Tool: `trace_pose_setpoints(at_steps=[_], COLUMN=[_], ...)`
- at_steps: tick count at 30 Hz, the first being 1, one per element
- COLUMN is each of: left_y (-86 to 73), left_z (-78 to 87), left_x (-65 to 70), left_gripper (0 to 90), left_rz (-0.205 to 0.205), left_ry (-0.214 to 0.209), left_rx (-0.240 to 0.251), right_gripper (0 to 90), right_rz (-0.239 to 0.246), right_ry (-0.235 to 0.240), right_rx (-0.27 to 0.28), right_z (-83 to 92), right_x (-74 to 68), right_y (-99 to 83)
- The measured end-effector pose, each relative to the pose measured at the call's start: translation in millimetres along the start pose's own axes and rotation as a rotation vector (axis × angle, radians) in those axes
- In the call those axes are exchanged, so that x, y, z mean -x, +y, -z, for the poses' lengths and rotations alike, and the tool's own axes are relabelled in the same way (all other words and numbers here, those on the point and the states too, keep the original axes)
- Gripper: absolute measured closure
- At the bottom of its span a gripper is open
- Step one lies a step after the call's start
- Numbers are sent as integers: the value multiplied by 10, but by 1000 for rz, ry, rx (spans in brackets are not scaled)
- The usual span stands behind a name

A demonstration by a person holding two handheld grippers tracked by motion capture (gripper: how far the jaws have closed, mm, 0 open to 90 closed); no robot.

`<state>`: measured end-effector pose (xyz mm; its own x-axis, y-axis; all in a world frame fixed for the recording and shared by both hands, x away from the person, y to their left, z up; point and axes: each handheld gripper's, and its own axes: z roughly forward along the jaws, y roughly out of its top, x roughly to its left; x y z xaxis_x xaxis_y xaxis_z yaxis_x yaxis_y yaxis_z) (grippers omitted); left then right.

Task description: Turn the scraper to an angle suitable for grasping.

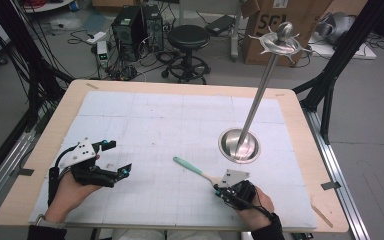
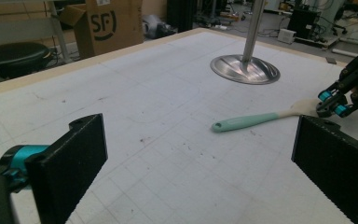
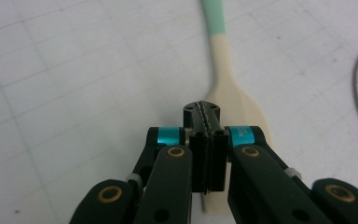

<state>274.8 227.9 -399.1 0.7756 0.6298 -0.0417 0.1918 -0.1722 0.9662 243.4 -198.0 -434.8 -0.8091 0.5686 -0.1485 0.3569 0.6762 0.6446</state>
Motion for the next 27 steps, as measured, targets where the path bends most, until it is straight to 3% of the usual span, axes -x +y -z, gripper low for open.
trace_pose_setpoints(at_steps=[7,11,13,16,20,21,24,27], left_y=[-7,-7,-8,-16,-11,-1,32,34], left_z=[7,12,15,15,25,38,81,89], left_x=[5,16,16,17,18,18,15,12], left_gripper=[39,39,39,39,39,39,39,39], left_rz=[-1,2,1,2,1,0,0,2], left_ry=[4,3,3,0,3,3,13,15], left_rx=[-3,1,2,-4,-2,2,22,24], right_gripper=[900,900,900,900,894,873,660,535], right_rz=[-31,-34,-43,-32,-19,-8,26,31], right_ry=[-17,-2,24,59,105,118,134,156], right_rx=[25,40,62,144,180,185,188,200], right_z=[-9,-15,-1,62,90,84,62,29], right_x=[168,213,240,312,355,352,341,357], right_y=[-67,-82,-83,-38,107,151,264,345])
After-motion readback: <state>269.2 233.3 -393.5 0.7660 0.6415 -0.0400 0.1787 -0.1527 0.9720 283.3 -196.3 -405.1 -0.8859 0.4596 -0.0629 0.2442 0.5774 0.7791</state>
